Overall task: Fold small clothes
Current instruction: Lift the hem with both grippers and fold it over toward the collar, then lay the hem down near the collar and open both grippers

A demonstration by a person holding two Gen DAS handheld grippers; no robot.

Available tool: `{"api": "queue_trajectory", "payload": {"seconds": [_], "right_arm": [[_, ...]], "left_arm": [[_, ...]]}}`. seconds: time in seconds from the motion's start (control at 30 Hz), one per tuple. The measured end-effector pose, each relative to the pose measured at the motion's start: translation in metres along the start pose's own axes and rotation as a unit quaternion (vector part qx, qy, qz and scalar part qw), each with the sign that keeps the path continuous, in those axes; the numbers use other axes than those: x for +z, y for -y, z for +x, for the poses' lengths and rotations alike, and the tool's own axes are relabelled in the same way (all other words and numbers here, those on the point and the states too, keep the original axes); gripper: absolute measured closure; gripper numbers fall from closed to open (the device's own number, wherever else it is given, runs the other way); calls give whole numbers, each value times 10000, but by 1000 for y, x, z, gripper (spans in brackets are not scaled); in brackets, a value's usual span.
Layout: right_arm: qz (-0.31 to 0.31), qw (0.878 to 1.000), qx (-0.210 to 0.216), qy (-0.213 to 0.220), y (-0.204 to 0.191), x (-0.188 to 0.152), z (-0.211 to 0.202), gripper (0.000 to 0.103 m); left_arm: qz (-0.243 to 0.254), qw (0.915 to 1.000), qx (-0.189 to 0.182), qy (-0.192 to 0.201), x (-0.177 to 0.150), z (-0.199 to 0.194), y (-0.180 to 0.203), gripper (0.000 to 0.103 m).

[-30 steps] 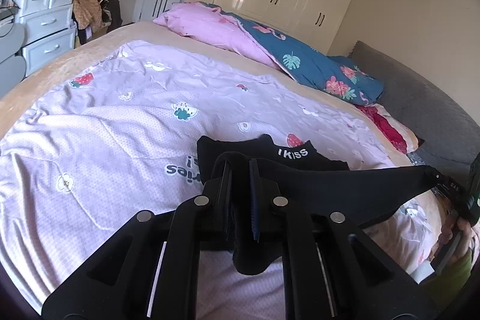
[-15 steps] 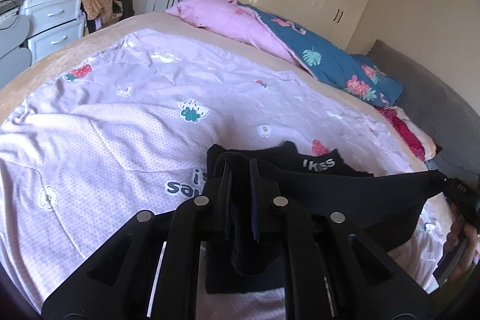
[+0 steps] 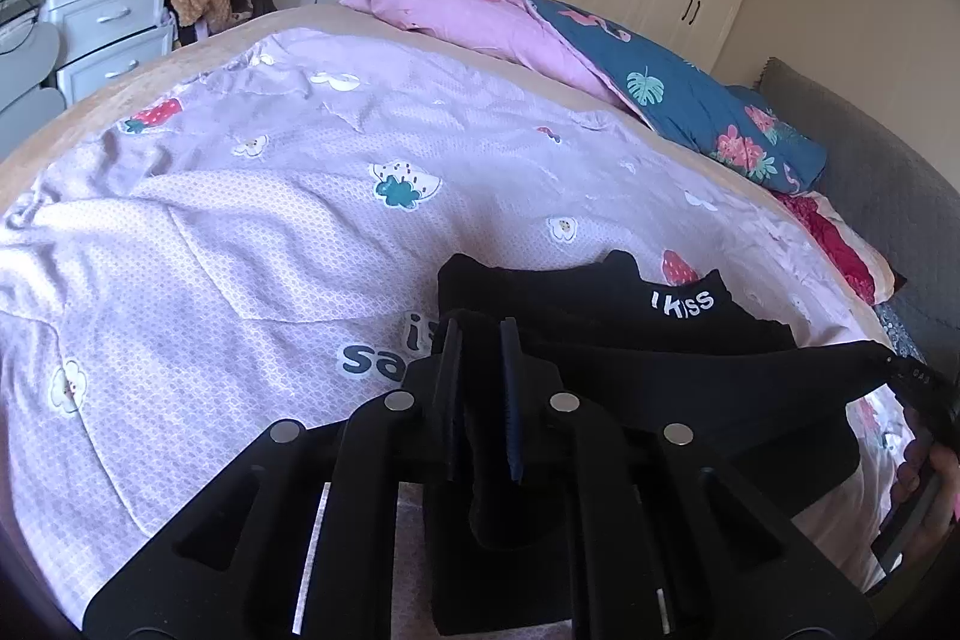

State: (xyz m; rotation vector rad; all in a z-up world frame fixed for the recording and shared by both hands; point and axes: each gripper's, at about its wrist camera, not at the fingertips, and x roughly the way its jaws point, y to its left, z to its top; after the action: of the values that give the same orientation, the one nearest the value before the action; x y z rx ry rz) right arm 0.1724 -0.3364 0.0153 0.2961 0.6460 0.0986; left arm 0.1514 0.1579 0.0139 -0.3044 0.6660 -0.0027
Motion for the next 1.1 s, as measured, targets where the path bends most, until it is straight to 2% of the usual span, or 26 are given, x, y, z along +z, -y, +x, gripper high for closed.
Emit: {"api": "queue_trajectory", "payload": {"seconds": [0.1, 0.17, 0.23, 0.37, 0.47, 0.6, 0.7, 0.9, 1.1], "right_arm": [[-82, 9999, -109, 30, -2, -2, -1, 88], [-94, 9997, -209, 130, -1, -2, -4, 76], [-88, 9994, -255, 199, 0, -3, -8, 74], [-264, 9992, -89, 299, -2, -8, -20, 74], [-544, 9982, 86, 237, -12, -13, -24, 75], [-1009, 9946, 241, 82, -32, -24, -24, 78], [-1271, 9913, 315, -114, -44, -35, -21, 78], [-1628, 9850, 335, -473, -64, -55, -13, 79], [-1696, 9806, -112, -976, -66, -71, 9, 79]], "left_arm": [[-5, 9999, 77, 110, 0, -5, -1, 96], [-24, 9998, 76, 178, 1, -10, -2, 96], [11, 9997, 60, 228, 1, -15, 0, 96], [324, 9992, -62, 212, -5, -26, 16, 96], [583, 9978, -300, 109, -12, -31, 36, 96], [890, 9940, -614, -161, -27, -26, 62, 96], [973, 9892, -955, -534, -44, -13, 80, 96], [1248, 9838, -713, -1068, -68, 11, 91, 96], [1354, 9829, -581, -1101, -72, 17, 90, 96]]}}
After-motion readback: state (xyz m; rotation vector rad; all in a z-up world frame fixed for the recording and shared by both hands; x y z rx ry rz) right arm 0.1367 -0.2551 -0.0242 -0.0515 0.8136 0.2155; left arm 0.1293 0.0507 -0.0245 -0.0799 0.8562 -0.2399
